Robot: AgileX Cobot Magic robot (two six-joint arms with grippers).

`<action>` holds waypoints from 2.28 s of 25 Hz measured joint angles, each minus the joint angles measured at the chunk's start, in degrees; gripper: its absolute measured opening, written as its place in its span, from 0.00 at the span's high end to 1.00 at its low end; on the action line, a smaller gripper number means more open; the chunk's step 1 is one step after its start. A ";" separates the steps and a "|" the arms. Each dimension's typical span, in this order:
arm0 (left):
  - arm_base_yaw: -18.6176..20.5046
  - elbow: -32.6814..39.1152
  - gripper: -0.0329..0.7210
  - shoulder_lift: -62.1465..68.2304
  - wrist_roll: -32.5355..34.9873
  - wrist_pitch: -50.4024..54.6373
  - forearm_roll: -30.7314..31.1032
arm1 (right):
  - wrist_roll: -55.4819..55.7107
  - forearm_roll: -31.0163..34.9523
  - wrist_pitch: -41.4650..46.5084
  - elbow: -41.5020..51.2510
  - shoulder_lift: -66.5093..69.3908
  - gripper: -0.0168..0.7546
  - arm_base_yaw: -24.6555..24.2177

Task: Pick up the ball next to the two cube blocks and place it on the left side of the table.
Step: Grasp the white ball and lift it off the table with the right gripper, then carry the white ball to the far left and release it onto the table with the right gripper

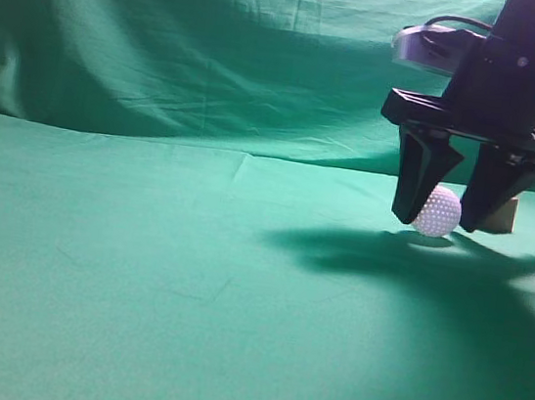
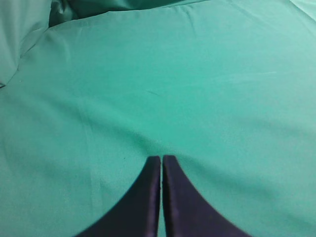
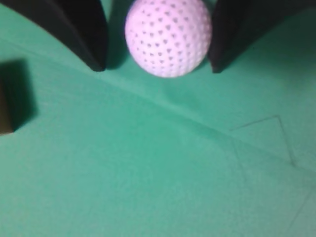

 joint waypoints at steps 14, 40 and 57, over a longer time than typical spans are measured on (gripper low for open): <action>0.00 0.00 0.96 0.00 0.00 0.00 0.00 | -4.60 9.05 7.85 -16.25 0.92 0.56 4.31; 0.00 0.00 0.96 0.00 0.00 0.00 0.00 | -17.76 18.13 -7.45 -63.96 40.86 0.56 29.87; 0.00 0.00 0.96 0.00 0.00 0.00 0.00 | -15.04 10.46 11.32 -64.18 24.00 0.44 25.90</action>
